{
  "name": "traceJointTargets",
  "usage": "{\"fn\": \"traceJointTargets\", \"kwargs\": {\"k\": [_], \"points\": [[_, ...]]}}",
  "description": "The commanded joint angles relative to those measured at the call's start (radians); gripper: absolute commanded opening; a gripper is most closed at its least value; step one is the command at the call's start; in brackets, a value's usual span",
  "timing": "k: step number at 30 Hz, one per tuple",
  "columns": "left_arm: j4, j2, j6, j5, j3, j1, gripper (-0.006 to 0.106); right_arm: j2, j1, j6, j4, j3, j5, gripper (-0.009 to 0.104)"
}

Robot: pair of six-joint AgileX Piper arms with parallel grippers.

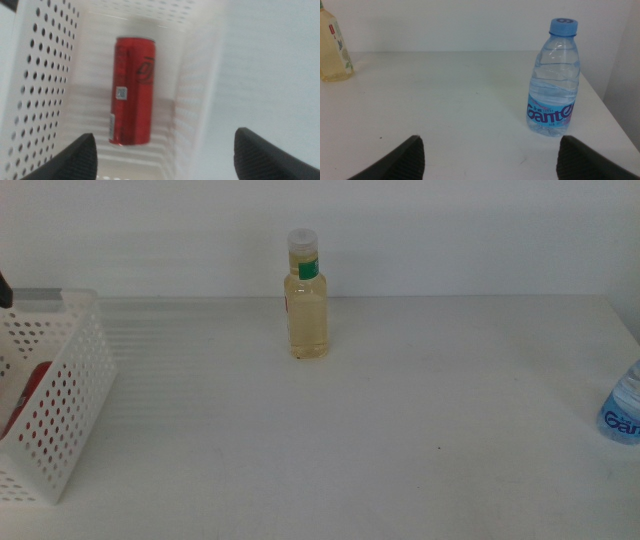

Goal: Use arms to grab the bottles and put them into the dustbin to the left of the table.

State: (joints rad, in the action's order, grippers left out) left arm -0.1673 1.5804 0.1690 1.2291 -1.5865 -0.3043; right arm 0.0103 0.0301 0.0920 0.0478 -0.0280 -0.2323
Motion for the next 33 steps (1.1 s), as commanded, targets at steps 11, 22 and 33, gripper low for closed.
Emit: {"fn": "traceJointTargets", "kwargs": {"k": [11,22,33], "points": [[-0.006,-0.484,-0.015,-0.399,0.359,0.258,0.090,0.027,-0.007,-0.011,0.010,0.007,0.070,0.075],[0.039,-0.807,-0.047,-0.829,0.764,0.544,0.090,0.027,-0.007,-0.011,0.010,0.007,0.070,0.075],[0.063,-0.920,-0.088,-0.987,0.965,0.665,0.090,0.027,-0.007,-0.011,0.010,0.007,0.070,0.075]]}}
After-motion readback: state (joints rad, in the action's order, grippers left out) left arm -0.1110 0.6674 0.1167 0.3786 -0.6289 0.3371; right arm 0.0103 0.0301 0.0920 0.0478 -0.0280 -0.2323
